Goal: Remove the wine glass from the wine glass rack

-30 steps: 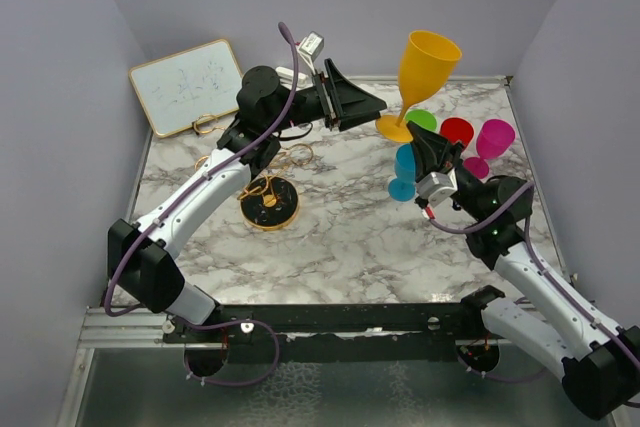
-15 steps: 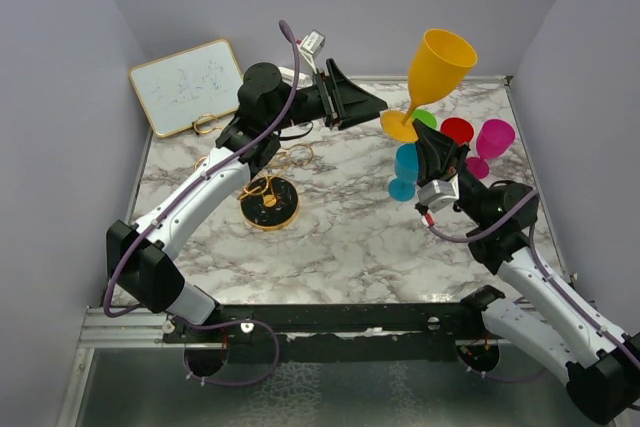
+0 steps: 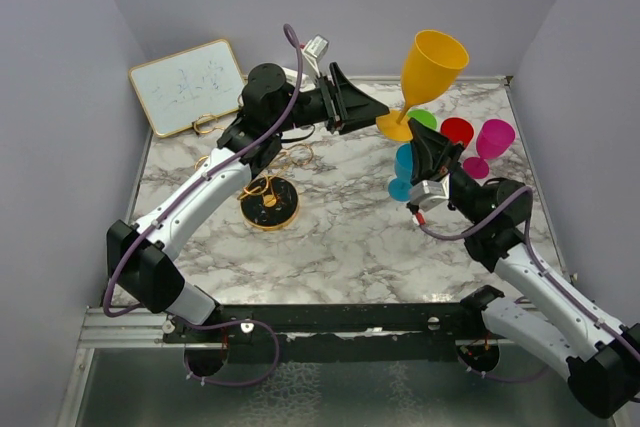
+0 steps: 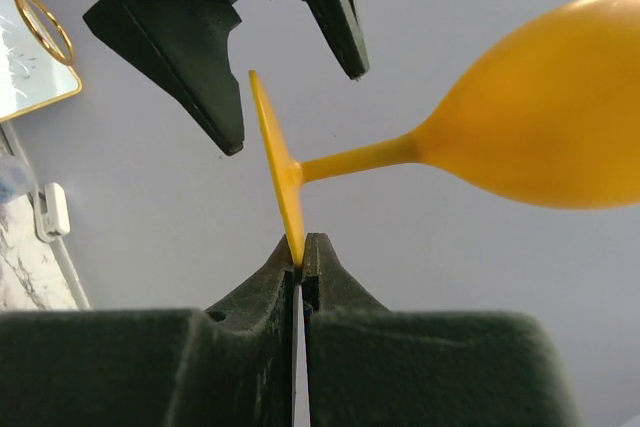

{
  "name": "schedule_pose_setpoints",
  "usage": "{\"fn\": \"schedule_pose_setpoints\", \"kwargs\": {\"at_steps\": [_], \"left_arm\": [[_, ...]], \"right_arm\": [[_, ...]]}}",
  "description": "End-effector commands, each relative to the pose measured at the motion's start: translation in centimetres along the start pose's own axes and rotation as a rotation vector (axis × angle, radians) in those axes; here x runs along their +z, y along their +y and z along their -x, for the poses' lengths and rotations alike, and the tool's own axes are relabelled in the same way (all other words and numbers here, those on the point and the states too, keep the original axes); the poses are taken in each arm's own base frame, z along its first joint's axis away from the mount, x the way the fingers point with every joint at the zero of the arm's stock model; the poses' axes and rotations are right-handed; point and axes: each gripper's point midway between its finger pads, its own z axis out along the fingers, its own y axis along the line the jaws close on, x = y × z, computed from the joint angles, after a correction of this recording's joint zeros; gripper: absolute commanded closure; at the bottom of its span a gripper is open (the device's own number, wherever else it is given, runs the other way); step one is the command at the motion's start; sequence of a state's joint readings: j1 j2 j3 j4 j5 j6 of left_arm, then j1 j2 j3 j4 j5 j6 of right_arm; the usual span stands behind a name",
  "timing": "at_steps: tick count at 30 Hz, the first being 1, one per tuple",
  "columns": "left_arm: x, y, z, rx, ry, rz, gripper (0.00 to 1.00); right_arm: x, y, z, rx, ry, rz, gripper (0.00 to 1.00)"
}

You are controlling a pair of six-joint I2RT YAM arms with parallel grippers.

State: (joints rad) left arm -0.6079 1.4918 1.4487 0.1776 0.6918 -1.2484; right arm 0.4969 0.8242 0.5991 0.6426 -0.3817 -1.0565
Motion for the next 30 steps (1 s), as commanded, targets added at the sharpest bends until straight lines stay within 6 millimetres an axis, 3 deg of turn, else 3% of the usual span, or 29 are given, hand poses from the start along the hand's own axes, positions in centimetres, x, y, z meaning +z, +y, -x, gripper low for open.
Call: {"fn": "schedule_pose_setpoints", "kwargs": {"at_steps": [1,7,10,12,16,20,25,30], "left_arm": [[-0.7,-3.4,-0.2,0.03,-0.007,-0.074,0.39],[0.0,-3.3,-1.1,0.002,0.033,-0.102,0.46],[0.2,-3.2,-1.5,-0.004,0.049,-0.117,0.64],[0.2,-3.3,-1.7,-0.003,0.056,-0.127,0.82],[0.0,-3.4,-1.7,0.021,0.058,-0.126,1.0],[-0.3,-4.1,-1.1,0.099,0.03,-0.112,1.0],[-2.0,-5.7,1.4,0.241,-0.098,-0.041,1.0],[-4.4,-7.9,3.7,0.386,-0.249,0.049,1.0]], "right_arm": [[0.6,-1.8,0.9,-0.072,-0.008,-0.053,0.99],[1.7,-0.8,0.9,-0.103,0.0,-0.032,0.99],[1.8,-0.6,1.0,-0.101,0.007,-0.038,0.99],[1.8,-0.6,0.8,-0.097,0.019,-0.047,0.99],[1.4,-0.9,0.8,-0.054,0.03,-0.069,0.96],[0.7,-1.4,1.1,0.078,0.04,-0.087,0.81],[-1.3,0.6,2.2,0.262,0.052,0.034,0.8],[-4.4,1.3,2.4,0.54,0.132,0.008,0.8]]}}
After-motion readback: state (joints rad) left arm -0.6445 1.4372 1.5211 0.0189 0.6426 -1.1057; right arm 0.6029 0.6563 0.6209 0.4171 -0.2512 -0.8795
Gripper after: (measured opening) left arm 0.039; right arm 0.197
